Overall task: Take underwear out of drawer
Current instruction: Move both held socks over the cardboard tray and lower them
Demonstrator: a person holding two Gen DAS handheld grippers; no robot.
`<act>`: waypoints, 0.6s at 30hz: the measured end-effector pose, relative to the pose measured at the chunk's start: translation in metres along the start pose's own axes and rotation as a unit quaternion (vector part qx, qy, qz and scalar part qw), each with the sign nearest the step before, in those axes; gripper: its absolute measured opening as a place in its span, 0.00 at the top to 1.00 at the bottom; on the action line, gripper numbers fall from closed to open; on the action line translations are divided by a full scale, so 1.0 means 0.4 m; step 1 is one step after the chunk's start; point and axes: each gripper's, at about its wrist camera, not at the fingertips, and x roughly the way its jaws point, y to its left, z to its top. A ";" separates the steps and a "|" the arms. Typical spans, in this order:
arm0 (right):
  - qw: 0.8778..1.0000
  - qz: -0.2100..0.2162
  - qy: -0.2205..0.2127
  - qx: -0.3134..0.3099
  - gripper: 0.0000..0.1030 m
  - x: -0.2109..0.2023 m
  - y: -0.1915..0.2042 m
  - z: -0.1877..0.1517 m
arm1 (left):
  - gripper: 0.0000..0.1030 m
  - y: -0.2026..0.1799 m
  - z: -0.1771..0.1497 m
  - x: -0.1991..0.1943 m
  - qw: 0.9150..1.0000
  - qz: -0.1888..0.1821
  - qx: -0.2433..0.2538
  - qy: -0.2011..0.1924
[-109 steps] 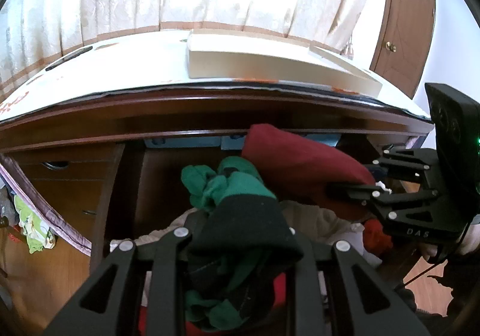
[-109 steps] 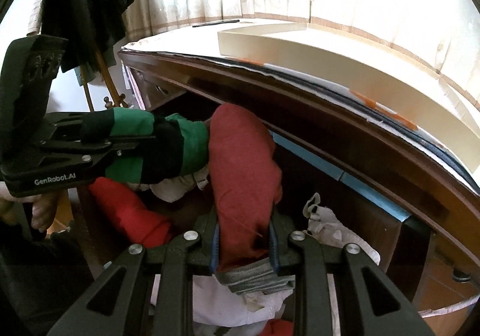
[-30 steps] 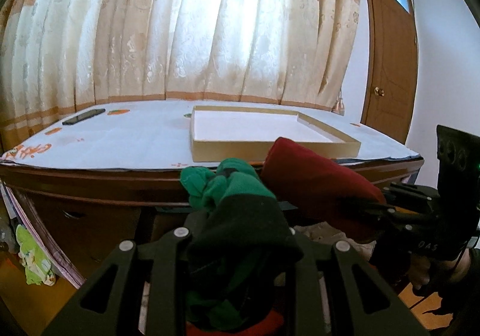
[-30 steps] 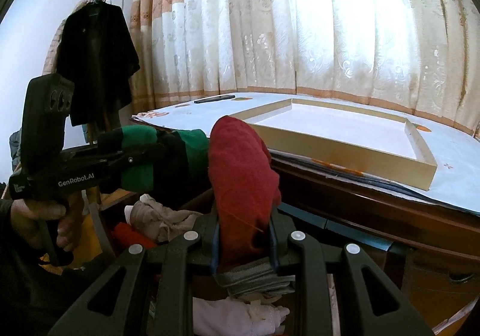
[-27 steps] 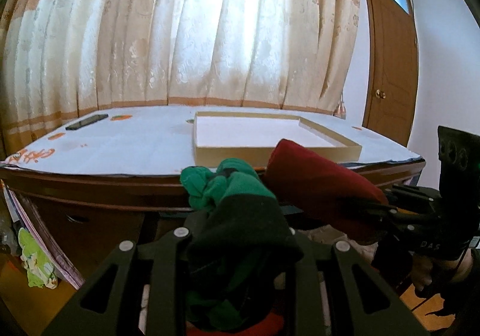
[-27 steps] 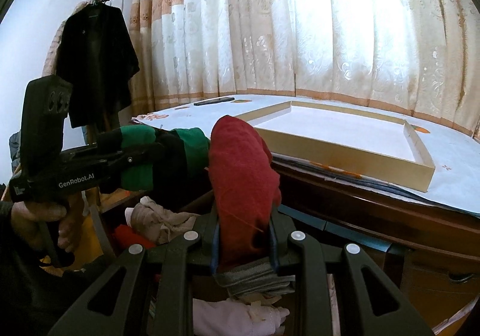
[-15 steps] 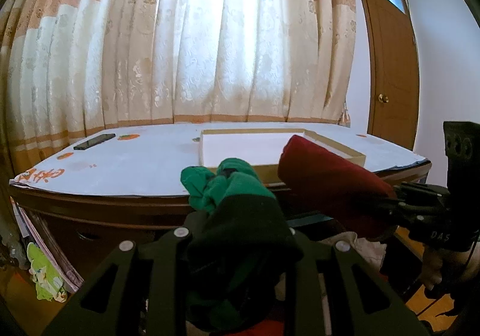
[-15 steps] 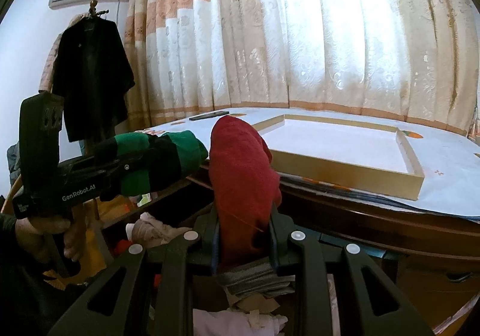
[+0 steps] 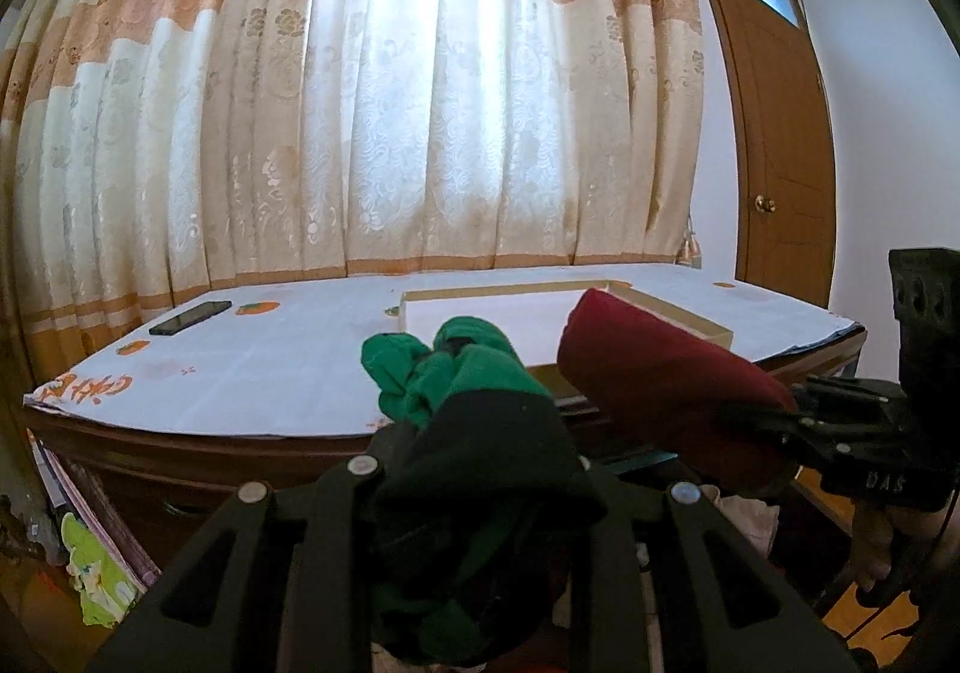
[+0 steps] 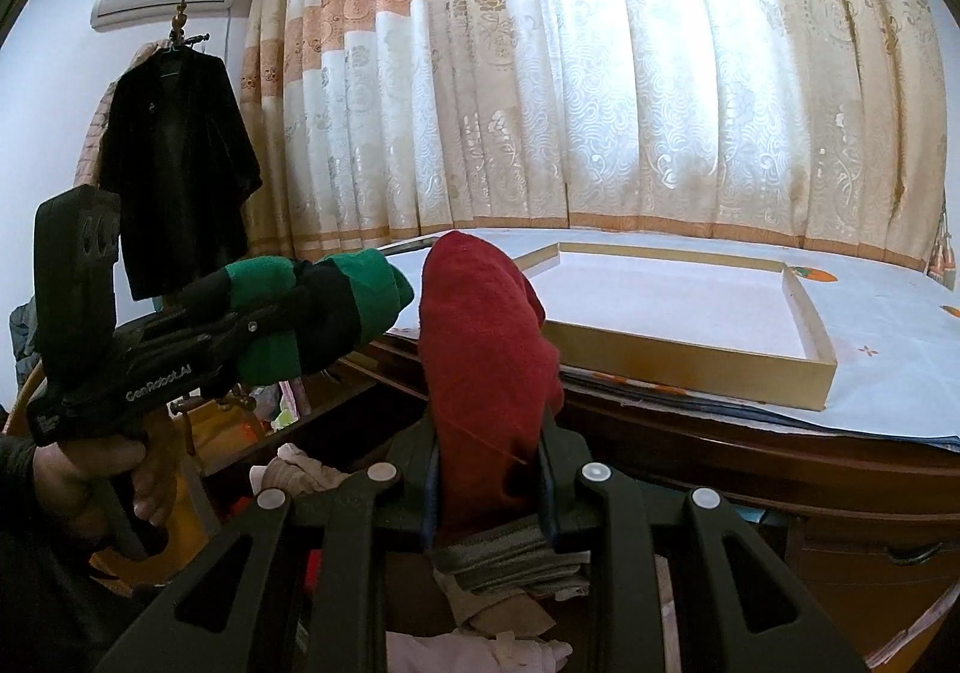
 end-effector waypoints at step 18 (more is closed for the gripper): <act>1.000 -0.020 -0.002 0.015 0.74 -0.001 -0.012 0.051 | 0.78 -0.036 0.071 0.049 1.000 -0.011 0.027 -0.002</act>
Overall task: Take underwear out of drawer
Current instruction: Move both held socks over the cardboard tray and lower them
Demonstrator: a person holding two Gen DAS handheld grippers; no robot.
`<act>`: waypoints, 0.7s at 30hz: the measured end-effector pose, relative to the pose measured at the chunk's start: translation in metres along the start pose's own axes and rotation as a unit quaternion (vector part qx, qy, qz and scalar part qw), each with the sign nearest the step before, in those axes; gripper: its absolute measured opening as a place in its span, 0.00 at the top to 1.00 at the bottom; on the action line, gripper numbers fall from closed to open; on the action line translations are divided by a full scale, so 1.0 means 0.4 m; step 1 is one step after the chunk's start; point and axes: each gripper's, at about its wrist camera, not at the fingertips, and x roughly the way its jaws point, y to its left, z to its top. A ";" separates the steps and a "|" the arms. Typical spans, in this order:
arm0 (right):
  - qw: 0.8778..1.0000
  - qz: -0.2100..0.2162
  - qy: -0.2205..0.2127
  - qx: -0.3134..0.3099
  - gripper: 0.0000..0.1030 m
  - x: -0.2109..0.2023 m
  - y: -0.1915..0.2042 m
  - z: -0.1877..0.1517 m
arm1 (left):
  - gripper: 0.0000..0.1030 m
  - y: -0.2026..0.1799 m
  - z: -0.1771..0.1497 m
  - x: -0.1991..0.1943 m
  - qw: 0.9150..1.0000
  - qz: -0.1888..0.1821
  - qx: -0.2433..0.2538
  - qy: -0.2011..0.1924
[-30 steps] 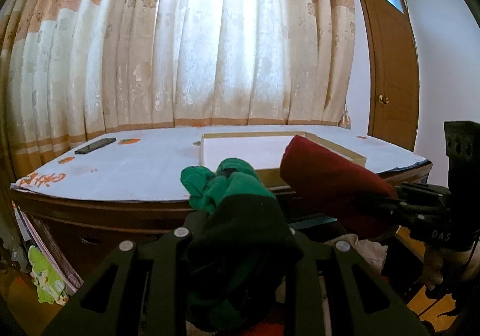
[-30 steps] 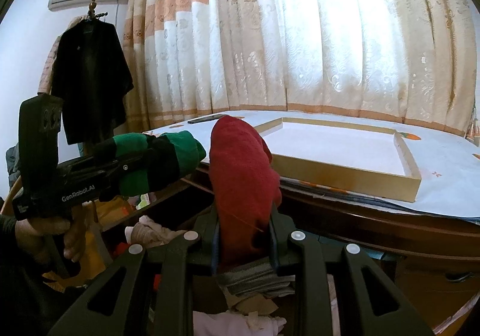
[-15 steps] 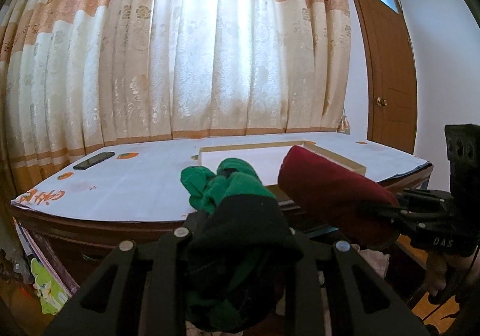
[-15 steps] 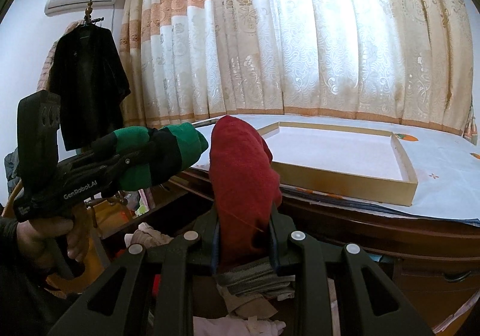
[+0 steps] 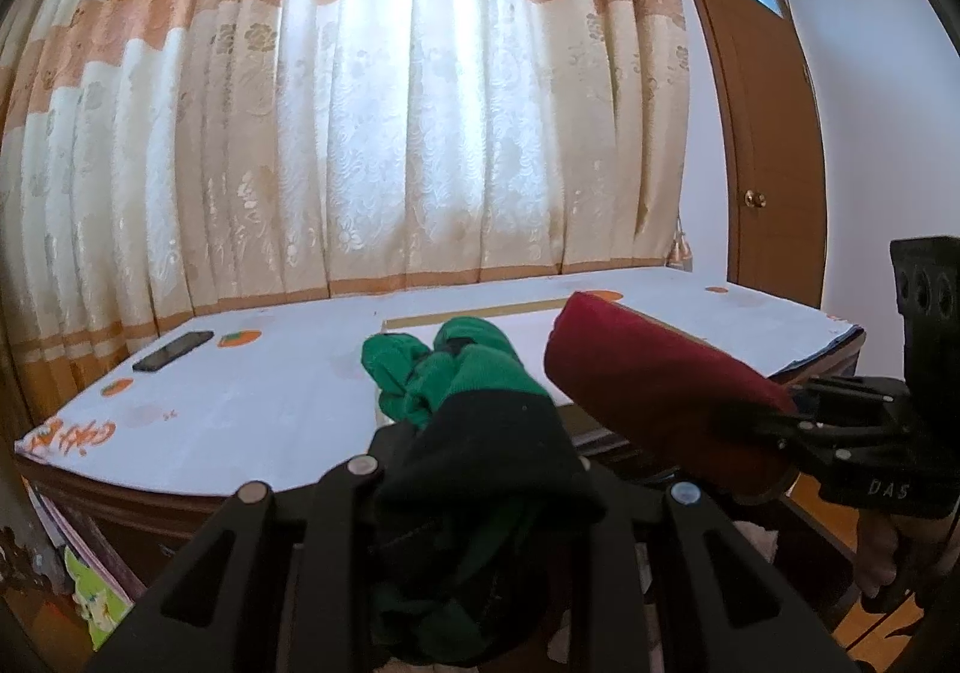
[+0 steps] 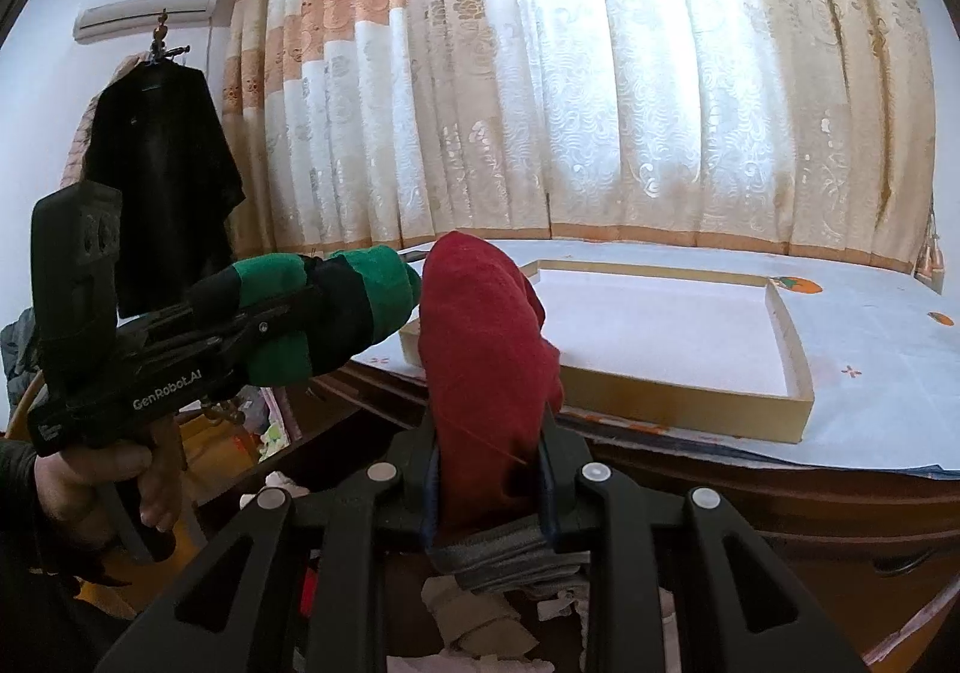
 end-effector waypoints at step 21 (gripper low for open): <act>0.998 -0.039 0.020 0.037 0.74 0.062 -0.121 0.112 | 0.78 -0.050 0.111 0.157 0.999 -0.014 0.046 0.013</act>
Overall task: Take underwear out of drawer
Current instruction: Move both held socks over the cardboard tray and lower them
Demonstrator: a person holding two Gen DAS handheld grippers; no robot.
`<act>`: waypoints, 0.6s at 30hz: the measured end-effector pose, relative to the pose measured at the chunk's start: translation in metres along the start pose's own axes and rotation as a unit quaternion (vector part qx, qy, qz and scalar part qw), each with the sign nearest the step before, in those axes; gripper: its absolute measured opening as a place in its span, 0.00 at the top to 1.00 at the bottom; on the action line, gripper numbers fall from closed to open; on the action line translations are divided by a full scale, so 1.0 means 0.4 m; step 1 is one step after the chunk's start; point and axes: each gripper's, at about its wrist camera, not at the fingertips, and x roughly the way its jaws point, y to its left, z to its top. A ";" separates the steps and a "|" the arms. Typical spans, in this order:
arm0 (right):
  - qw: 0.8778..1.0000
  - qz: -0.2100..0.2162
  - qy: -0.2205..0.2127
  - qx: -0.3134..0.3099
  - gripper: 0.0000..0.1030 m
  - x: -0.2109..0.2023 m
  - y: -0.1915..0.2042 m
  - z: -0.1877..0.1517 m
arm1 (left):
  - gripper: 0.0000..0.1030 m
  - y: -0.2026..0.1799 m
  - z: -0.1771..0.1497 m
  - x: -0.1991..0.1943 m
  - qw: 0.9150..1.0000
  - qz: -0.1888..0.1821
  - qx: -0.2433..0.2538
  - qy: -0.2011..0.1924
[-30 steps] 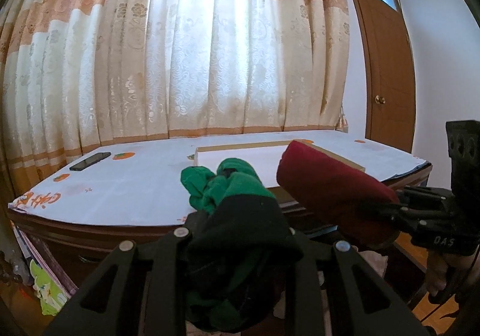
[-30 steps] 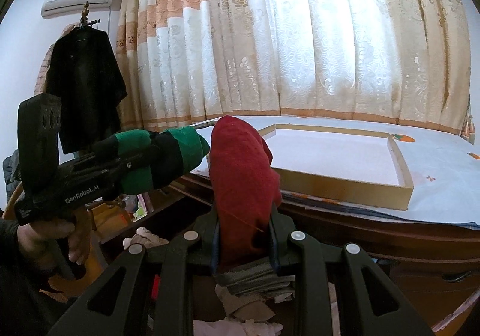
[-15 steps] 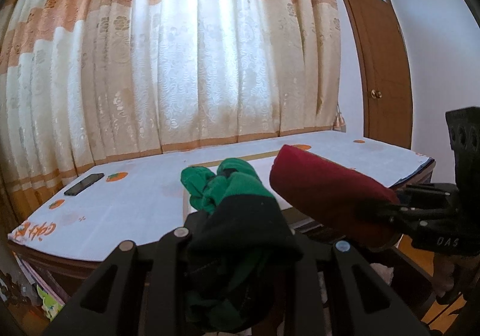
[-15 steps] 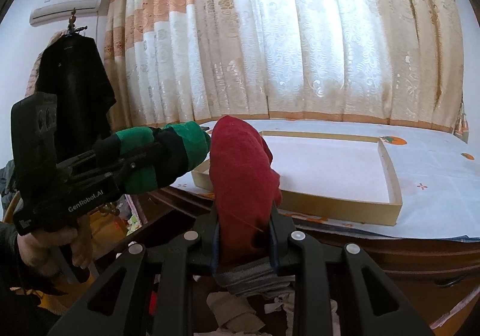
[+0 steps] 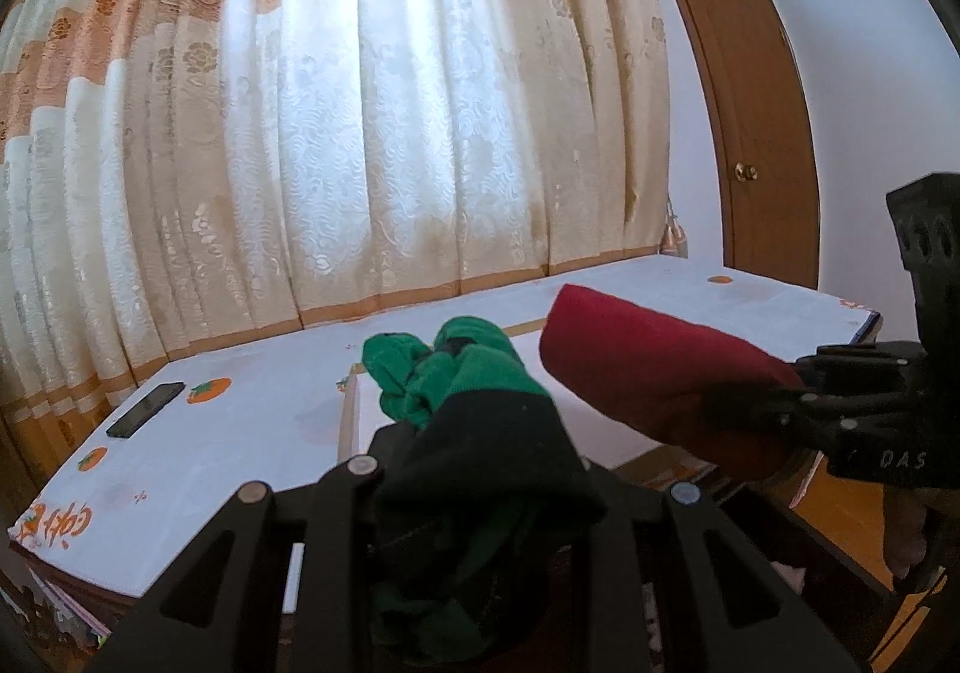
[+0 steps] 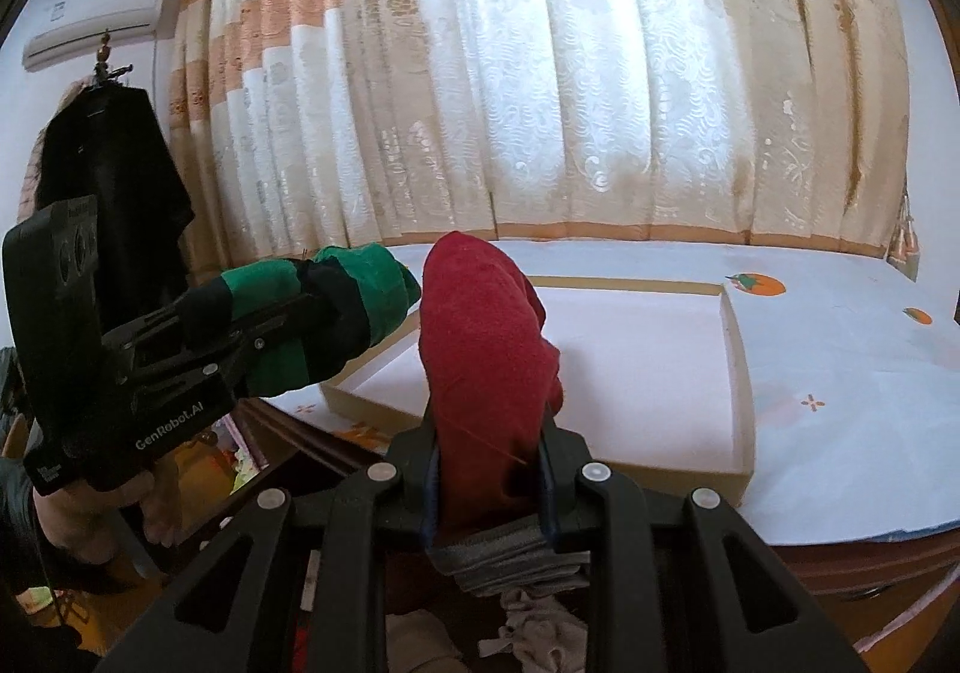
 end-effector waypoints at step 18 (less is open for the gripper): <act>0.997 -0.057 0.053 0.018 0.74 0.126 -0.114 0.125 | 0.78 -0.038 0.113 0.216 0.999 -0.023 -0.002 0.040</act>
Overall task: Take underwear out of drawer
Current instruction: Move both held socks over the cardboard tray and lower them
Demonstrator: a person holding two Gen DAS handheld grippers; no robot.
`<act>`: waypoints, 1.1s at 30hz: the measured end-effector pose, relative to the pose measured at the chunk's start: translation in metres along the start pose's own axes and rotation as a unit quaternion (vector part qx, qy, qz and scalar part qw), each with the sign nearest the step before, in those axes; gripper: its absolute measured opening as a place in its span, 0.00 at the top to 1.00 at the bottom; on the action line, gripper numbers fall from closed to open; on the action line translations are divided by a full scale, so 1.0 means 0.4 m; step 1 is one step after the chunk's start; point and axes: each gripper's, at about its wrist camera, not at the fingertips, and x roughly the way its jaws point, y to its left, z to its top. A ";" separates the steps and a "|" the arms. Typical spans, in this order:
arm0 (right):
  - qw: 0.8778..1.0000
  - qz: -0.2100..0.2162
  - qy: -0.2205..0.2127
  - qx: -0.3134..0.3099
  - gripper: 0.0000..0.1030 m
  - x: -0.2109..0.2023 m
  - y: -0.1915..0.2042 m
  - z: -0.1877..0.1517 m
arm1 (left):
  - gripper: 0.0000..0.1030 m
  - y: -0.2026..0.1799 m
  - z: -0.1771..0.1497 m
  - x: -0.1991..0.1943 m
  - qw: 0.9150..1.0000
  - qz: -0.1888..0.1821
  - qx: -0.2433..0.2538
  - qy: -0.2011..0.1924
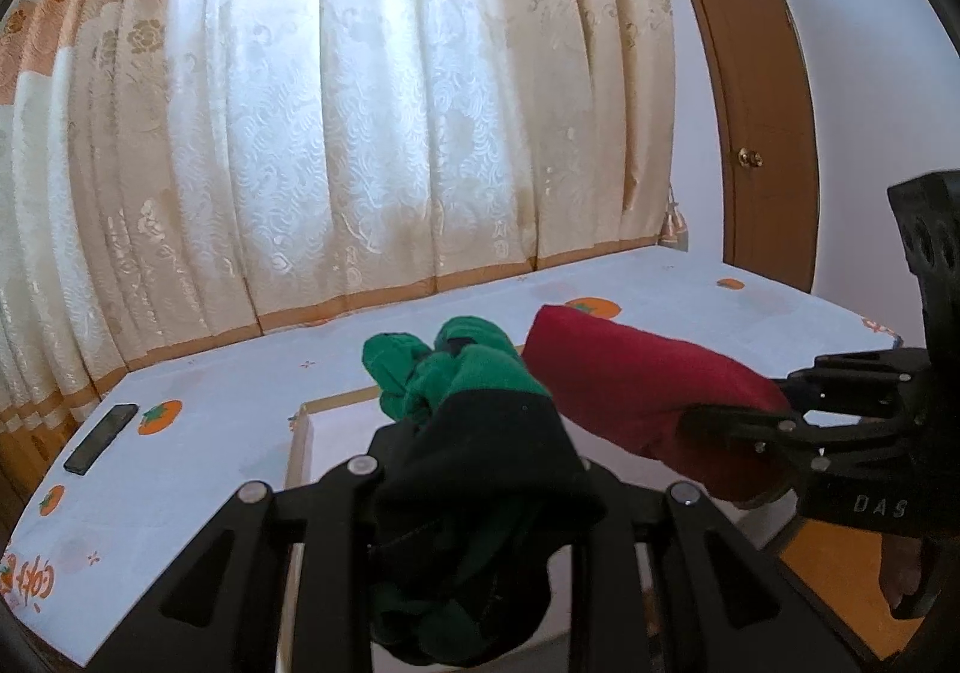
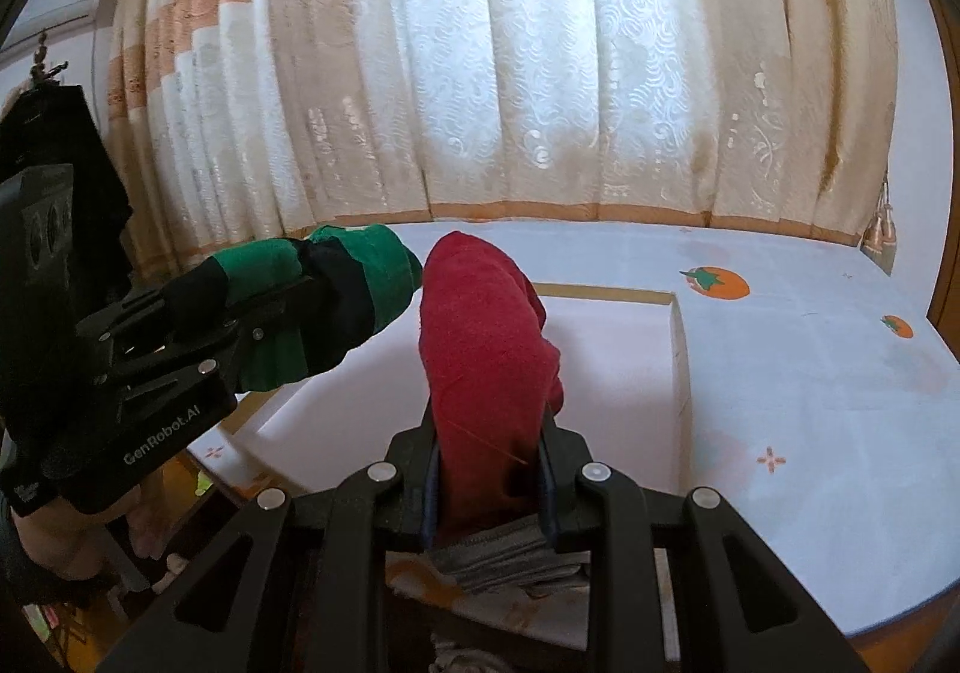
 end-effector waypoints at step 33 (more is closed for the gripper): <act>0.991 -0.041 0.082 0.101 0.73 0.229 -0.164 0.121 | 0.78 0.000 0.096 0.297 0.993 -0.026 -0.069 0.097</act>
